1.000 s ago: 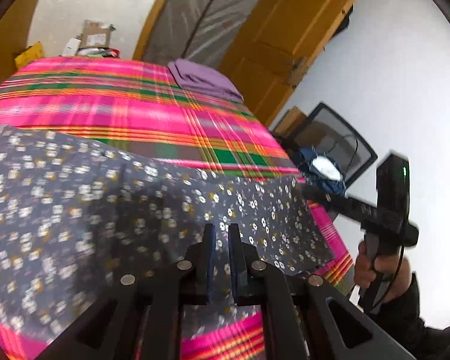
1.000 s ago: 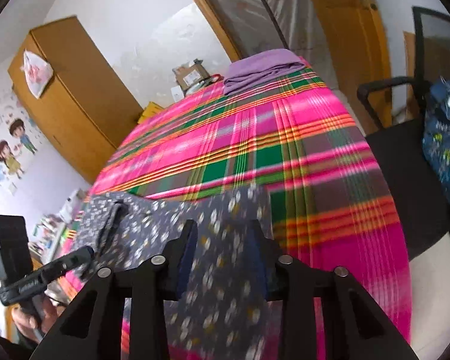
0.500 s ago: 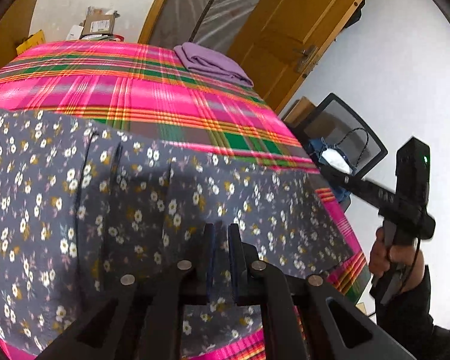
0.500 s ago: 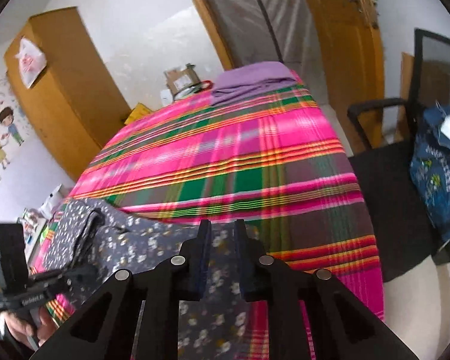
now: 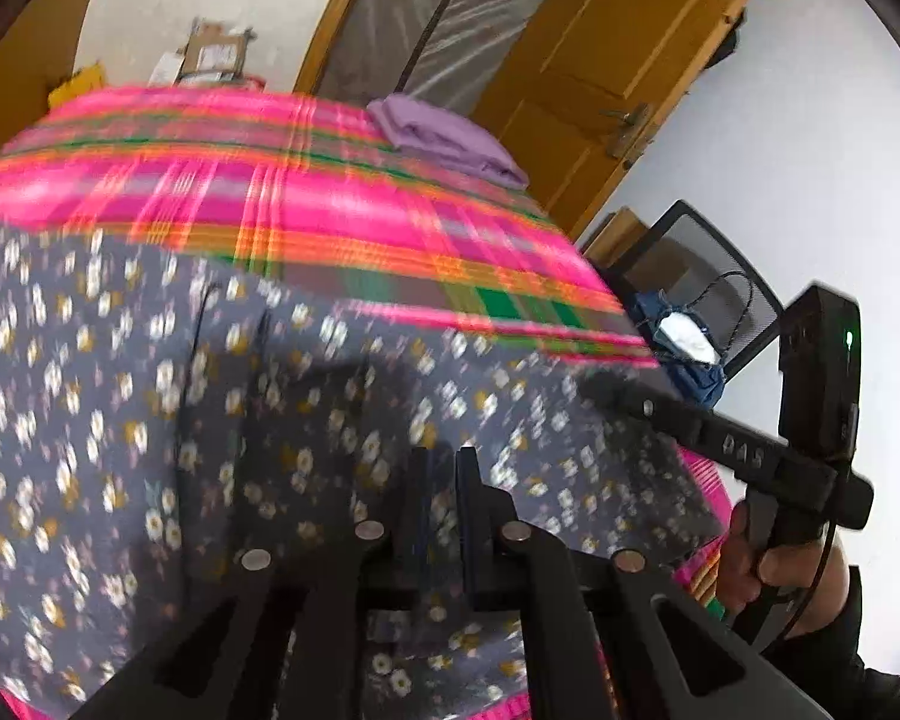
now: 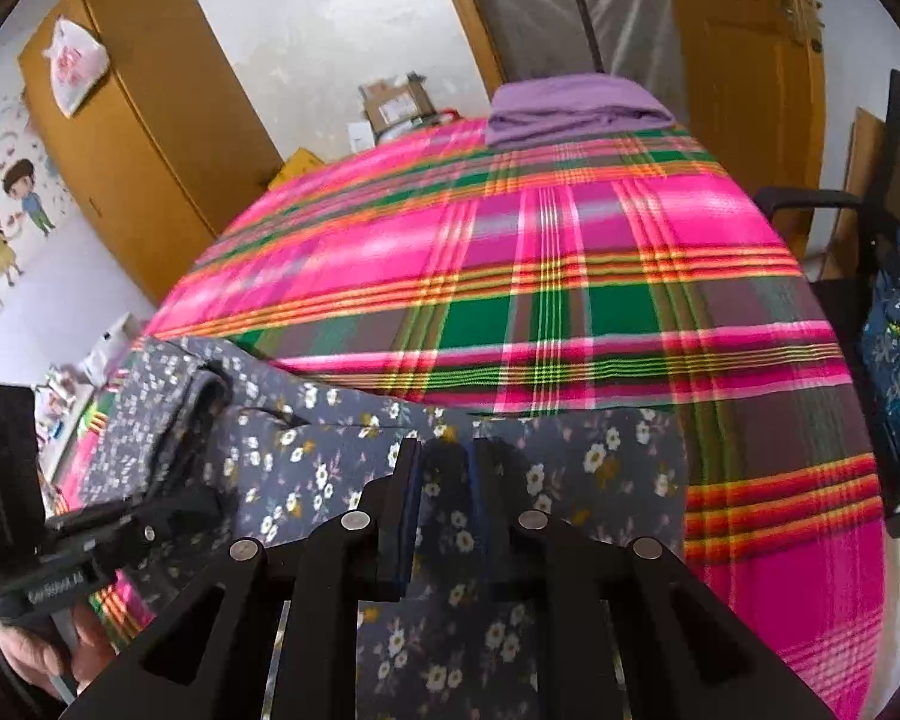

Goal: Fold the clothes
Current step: 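Open the right gripper and withdraw it from the folded garment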

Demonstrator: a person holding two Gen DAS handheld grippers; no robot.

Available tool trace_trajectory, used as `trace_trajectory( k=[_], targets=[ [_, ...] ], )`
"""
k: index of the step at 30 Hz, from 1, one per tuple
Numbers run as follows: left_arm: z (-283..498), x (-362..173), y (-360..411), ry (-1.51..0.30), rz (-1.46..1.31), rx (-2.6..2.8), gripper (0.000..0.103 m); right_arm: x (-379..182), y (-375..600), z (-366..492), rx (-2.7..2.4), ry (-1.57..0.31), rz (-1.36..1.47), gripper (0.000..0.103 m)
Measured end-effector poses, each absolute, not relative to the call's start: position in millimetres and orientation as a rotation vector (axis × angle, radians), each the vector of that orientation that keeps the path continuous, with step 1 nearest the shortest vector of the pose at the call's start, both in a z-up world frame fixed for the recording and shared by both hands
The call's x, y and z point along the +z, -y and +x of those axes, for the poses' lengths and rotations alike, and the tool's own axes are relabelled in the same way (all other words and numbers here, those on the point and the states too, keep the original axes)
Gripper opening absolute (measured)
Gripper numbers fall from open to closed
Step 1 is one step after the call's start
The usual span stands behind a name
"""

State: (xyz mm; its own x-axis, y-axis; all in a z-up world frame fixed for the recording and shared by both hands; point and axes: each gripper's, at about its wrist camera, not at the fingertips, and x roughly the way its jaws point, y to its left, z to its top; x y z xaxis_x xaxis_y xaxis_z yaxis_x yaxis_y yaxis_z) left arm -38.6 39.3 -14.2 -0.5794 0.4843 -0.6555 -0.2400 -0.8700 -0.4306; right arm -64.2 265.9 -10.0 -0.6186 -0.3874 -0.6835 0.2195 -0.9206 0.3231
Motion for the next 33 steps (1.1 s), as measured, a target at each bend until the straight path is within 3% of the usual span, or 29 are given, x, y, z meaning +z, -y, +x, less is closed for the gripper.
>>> trace_trajectory(
  k=[7,11,20,25,33],
  targets=[
    [-72,-14,-58,0.36,-1.148,2.454,0.007,-10,-291,-22,-2.57,0.332,1.111,0.018],
    [-86,-32,-43,0.472,-1.202,2.476,0.001,-21,-307,-1,-2.583,0.341,1.154,0.018],
    [-63,-19,-39,0.445,-1.15,2.47,0.002,-10,-310,25,-2.623,0.215,1.095,0.02],
    [-35,-12,-33,0.441,-1.12,2.437,0.002,1,-333,39,-2.696,0.274,1.021,0.021],
    [-14,-18,-39,0.408,-1.143,2.381,0.002,-8,-317,63,-2.654,0.075,1.098,0.03]
  ],
)
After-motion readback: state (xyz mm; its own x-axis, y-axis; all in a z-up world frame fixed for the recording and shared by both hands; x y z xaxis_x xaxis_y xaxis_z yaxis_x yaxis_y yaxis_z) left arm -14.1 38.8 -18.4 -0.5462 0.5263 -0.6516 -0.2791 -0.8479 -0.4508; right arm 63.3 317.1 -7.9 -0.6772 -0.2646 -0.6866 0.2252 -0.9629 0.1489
